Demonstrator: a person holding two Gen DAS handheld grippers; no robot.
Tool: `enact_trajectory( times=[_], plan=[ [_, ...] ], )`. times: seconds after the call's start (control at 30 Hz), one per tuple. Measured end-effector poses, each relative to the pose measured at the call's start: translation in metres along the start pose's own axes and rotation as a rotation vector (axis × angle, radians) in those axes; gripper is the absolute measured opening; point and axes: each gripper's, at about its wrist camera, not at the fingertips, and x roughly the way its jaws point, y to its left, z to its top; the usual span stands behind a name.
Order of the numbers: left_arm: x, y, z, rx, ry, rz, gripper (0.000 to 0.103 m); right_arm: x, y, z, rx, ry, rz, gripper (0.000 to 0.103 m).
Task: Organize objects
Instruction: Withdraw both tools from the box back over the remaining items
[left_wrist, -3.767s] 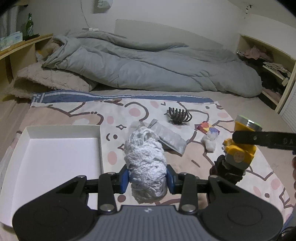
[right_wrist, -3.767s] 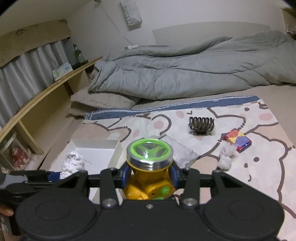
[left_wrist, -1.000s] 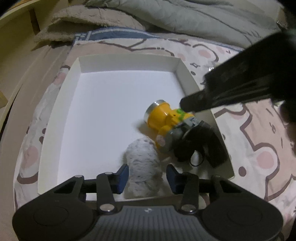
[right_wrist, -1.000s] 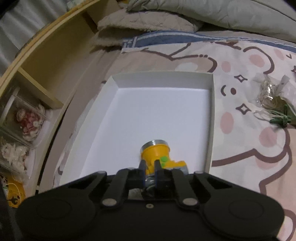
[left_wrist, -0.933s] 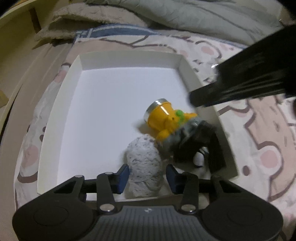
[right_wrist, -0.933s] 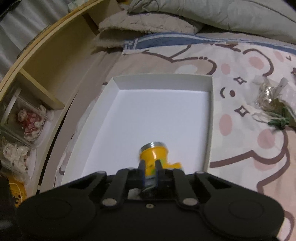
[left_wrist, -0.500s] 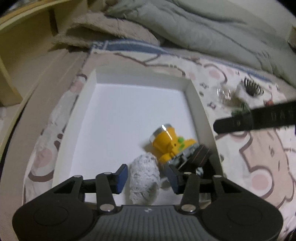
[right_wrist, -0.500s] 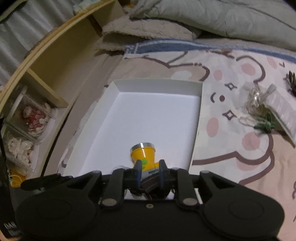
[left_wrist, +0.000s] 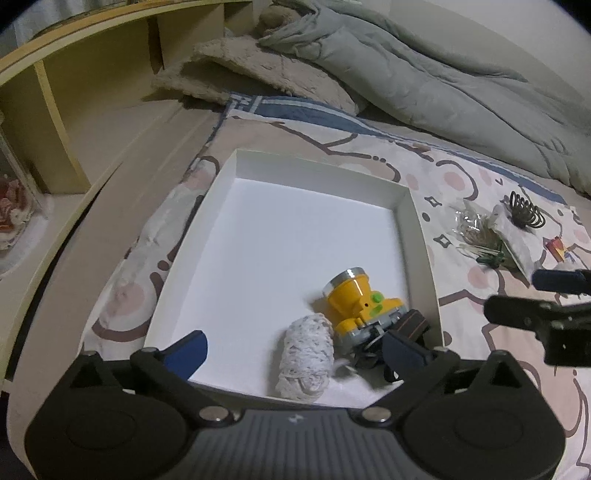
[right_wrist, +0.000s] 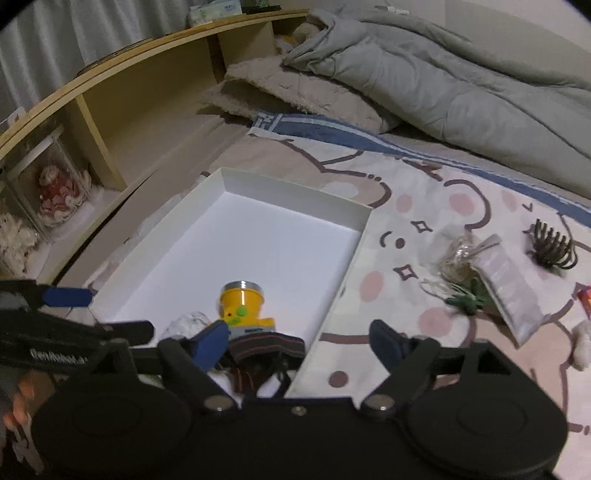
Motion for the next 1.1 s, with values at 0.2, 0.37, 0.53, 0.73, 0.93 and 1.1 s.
enact_trajectory(
  times=[0.2,0.37,0.53,0.73,0.93,1.1],
  plan=[
    [-0.008,-0.001,-0.004,-0.002,0.005,0.012,0.103,-0.003,-0.005,-0.010,-0.016,0.019,-0.027,0.100],
    [-0.010,-0.002,-0.009,-0.007,0.033,0.012,0.103,-0.007,-0.011,-0.019,-0.020,0.029,-0.048,0.103],
    [-0.012,-0.004,-0.013,-0.005,0.040,0.008,0.103,-0.011,-0.019,-0.026,-0.016,0.043,-0.048,0.103],
    [-0.013,-0.011,-0.014,0.003,0.046,0.004,0.103,-0.018,-0.027,-0.031,-0.017,0.040,-0.055,0.103],
    [-0.012,-0.022,-0.012,0.024,0.048,0.001,0.103,-0.023,-0.033,-0.032,-0.018,0.033,-0.062,0.103],
    [-0.012,-0.039,-0.007,0.053,0.039,-0.013,0.103,-0.032,-0.045,-0.034,0.002,0.016,-0.081,0.103]
  ],
)
